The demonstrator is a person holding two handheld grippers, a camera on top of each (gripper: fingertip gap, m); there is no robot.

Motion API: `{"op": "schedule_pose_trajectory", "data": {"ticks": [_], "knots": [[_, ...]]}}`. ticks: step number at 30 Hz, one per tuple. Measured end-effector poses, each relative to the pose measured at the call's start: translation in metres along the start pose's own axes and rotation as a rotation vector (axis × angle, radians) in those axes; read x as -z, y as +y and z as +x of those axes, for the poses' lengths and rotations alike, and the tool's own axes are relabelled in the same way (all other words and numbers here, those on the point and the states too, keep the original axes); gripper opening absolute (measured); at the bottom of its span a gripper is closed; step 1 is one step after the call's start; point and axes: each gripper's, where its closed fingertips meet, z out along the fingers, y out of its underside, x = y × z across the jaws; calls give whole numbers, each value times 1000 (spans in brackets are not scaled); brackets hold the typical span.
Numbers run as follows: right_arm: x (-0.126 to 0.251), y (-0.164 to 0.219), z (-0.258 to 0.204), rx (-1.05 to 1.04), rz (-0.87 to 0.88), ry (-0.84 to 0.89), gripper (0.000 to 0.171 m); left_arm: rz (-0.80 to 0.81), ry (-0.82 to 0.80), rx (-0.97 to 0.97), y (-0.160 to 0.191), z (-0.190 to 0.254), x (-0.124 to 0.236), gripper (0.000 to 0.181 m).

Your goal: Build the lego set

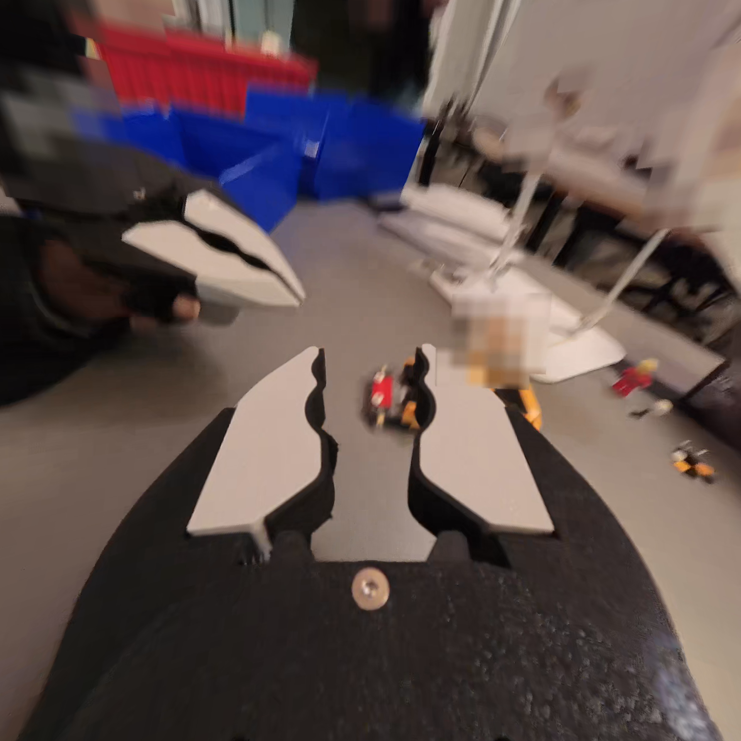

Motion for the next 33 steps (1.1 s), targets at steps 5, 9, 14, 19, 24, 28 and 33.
{"op": "schedule_pose_trajectory", "data": {"ticks": [5,9,14,19,24,28,33], "knots": [[4,-23,22,16,105,67,22,116,-63,27,-23,-12,10,0],[3,-50,39,37,185,116,0,134,-119,-1,-40,-24,8,0],[-3,-87,87,76,260,266,0,194,-150,3,-80,-53,-7,0],[-32,-110,134,43,285,331,0,303,-190,104,-107,-90,-27,0],[-103,-102,161,45,163,338,0,271,-191,134,-73,-99,-44,0],[-157,-107,191,53,9,343,0,202,-143,129,-47,-89,-52,0],[-166,-77,235,220,-267,393,0,200,-102,86,-53,-78,-51,0]]}}
